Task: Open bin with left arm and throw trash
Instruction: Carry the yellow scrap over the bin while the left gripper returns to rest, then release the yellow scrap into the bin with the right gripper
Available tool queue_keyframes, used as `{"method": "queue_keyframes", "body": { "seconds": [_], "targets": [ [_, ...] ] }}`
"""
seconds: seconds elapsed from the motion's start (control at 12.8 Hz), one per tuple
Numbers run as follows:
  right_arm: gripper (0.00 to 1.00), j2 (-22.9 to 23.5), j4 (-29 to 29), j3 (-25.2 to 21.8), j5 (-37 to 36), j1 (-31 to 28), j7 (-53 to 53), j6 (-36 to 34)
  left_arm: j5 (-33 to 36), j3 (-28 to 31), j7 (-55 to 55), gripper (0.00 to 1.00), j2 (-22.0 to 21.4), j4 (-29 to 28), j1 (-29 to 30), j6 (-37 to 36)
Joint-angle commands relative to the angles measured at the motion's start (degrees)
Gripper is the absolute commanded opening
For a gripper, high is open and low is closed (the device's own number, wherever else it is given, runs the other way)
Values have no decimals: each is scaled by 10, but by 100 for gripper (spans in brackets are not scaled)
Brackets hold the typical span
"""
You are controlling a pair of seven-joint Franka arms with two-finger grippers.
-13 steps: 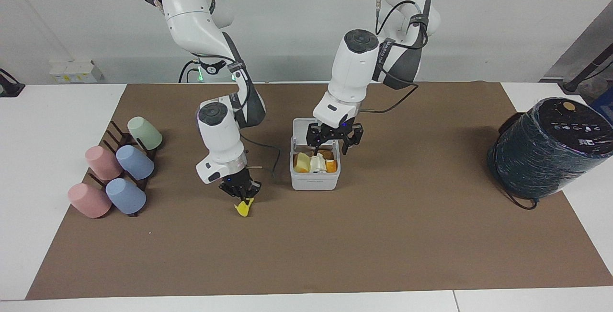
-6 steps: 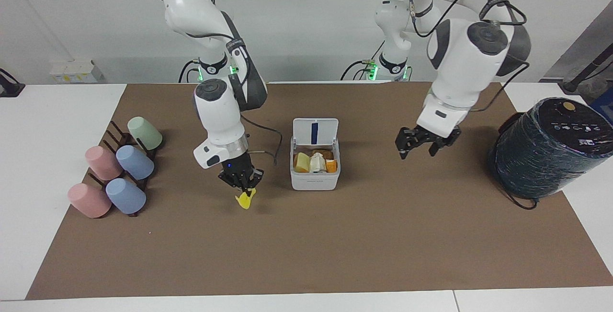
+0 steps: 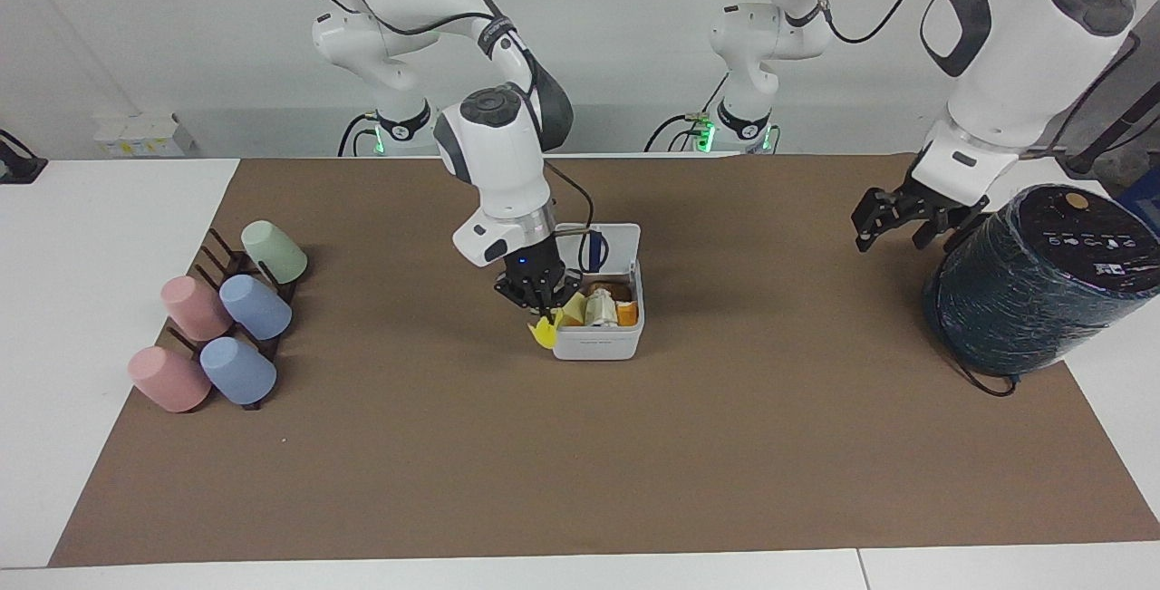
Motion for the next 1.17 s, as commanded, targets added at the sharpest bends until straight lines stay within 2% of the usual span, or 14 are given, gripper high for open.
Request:
{"method": "queue_keyframes", "body": {
  "seconds": [0.0,0.08,0.16,0.23,0.31,0.39,0.78,1.09],
  "targets": [
    [0,-4,7,1,2,19,12,-38,15,-3,2,93,-24,-11,-4,-16],
    [1,-8,3,1,2,27,21,-44,15,-2,3,100,-26,-17,-4,-12],
    [4,-11,2,1,2,28,37,-48,15,-3,4,100,-29,-19,-4,-10],
    [25,-12,1,5,2,28,43,-52,15,-2,4,100,-30,-24,-4,-9],
    [87,-11,2,10,3,28,44,-55,15,-2,3,100,-32,-28,-4,-7],
    [99,-10,5,10,3,27,44,-54,15,-2,4,100,-32,-32,-4,-5],
    [100,-9,13,10,3,26,44,-50,15,-2,-2,100,-50,-59,-1,-8],
    [100,-28,10,7,-7,-8,33,-45,15,-2,-2,100,-50,-59,-2,-8]
  ]
}}
